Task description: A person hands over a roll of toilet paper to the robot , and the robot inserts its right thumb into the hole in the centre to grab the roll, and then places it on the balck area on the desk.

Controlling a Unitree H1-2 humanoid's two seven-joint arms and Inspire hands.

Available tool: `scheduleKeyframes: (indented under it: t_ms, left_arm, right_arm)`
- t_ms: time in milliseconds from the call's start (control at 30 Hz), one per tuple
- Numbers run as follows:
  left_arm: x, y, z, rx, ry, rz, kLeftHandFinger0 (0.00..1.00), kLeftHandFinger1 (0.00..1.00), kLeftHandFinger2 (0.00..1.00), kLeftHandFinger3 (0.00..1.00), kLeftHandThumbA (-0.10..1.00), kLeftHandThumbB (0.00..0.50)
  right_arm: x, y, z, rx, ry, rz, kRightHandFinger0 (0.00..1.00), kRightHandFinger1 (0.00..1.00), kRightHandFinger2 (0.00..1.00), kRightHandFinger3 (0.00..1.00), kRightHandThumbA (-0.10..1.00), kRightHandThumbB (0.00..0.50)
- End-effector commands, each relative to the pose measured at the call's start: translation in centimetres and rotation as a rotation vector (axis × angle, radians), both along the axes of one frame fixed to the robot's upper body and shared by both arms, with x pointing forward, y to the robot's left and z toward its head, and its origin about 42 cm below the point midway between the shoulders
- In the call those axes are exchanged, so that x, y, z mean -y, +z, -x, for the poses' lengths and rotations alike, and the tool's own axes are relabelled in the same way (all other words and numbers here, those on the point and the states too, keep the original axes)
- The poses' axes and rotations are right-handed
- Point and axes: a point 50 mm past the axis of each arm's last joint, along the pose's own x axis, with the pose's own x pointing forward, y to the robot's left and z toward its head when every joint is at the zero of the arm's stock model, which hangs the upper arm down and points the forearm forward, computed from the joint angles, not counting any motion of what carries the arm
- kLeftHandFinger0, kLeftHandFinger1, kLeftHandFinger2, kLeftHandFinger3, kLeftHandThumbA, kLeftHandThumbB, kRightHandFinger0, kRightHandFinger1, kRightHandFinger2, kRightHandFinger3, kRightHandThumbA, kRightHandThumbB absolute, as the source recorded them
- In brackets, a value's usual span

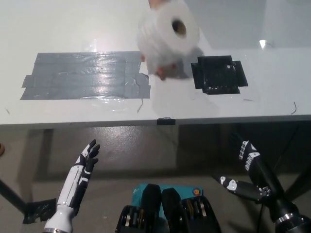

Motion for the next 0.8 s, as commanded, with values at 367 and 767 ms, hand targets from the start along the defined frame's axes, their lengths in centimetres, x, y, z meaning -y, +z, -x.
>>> scheduleKeyframes:
  t_ms: [367, 767]
  left_arm:
    - [-0.5, 1.3, 0.0, 0.067, -0.015, -0.029, 1.0, 1.0, 1.0, 1.0, 1.0, 0.154]
    - [-0.5, 1.3, -0.2, 0.061, -0.014, -0.029, 1.0, 1.0, 1.0, 1.0, 1.0, 0.145]
  right_arm:
    - [3.5, 15.8, -5.5, 0.407, -0.022, 0.113, 1.0, 1.0, 1.0, 1.0, 0.96, 0.235]
    - [2.8, 28.7, -17.0, 0.272, 0.04, 0.355, 1.0, 1.0, 1.0, 1.0, 0.73, 0.219]
